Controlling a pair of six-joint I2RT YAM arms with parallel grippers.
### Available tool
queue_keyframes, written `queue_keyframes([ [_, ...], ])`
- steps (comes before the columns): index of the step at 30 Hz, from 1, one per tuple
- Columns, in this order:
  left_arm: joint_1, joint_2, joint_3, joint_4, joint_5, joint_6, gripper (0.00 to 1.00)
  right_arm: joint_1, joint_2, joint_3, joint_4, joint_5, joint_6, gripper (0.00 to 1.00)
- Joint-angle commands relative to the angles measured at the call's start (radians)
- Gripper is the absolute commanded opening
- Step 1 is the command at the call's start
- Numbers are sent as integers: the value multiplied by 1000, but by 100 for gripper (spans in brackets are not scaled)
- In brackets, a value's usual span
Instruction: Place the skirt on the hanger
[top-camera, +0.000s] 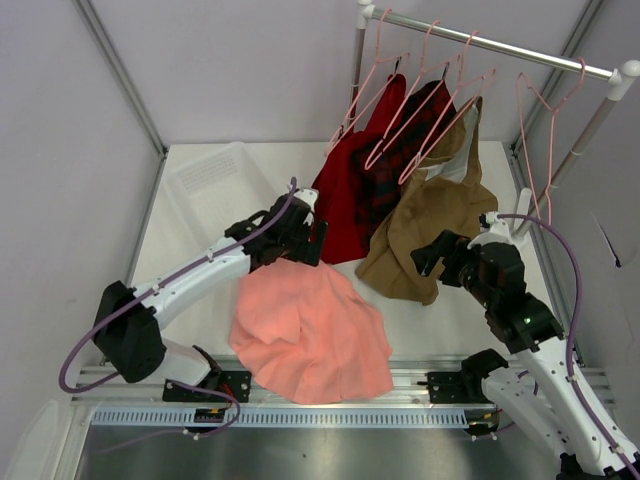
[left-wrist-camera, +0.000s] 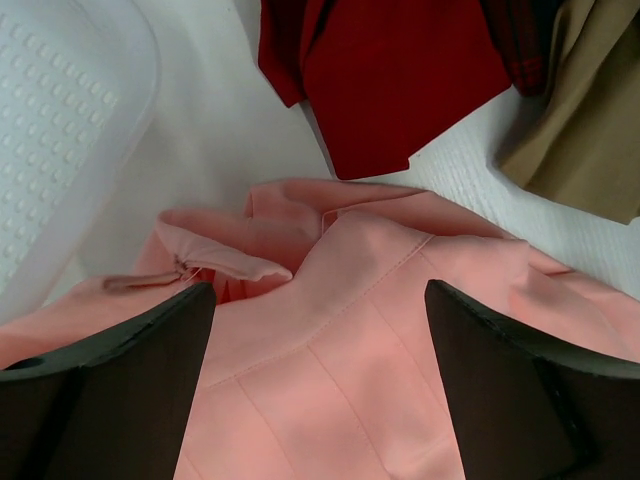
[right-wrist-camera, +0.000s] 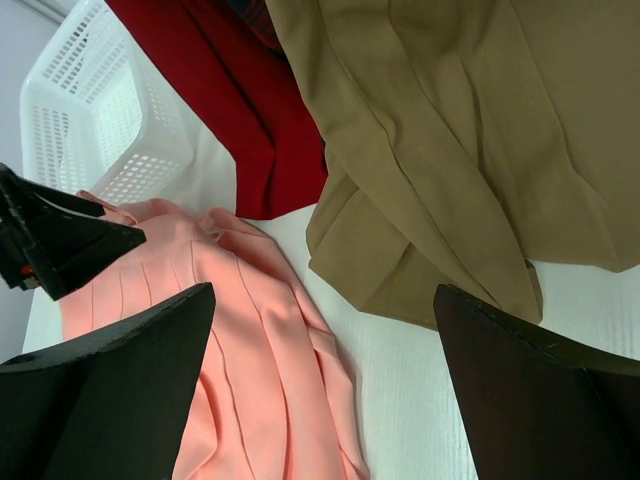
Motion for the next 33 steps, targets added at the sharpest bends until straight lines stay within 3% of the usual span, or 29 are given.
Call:
queue_keyframes([
  [1,12,29,-28,80,66,25,91,4,4,16,6,29,-27,99],
  [9,25,63,-100,156,54,24,87,5,50,27,26,17,-32,99],
  [15,31,54,-140,218,60,37,72,4,79,50,29,8,-32,99],
  [18,31,37,-157,251,77,56,51,4,84,52,37,8,-26,99],
  [19,31,31,-156,246,83,57,35,5,85,53,37,8,-21,99],
  [22,31,14,-96,148,97,57,0,5,90,58,38,3,-13,99],
  [30,-4,-237,8,12,165,88,0,5,96,75,63,-26,19,99],
  [33,-24,-305,122,-27,137,83,0,7,100,91,65,-54,28,99],
])
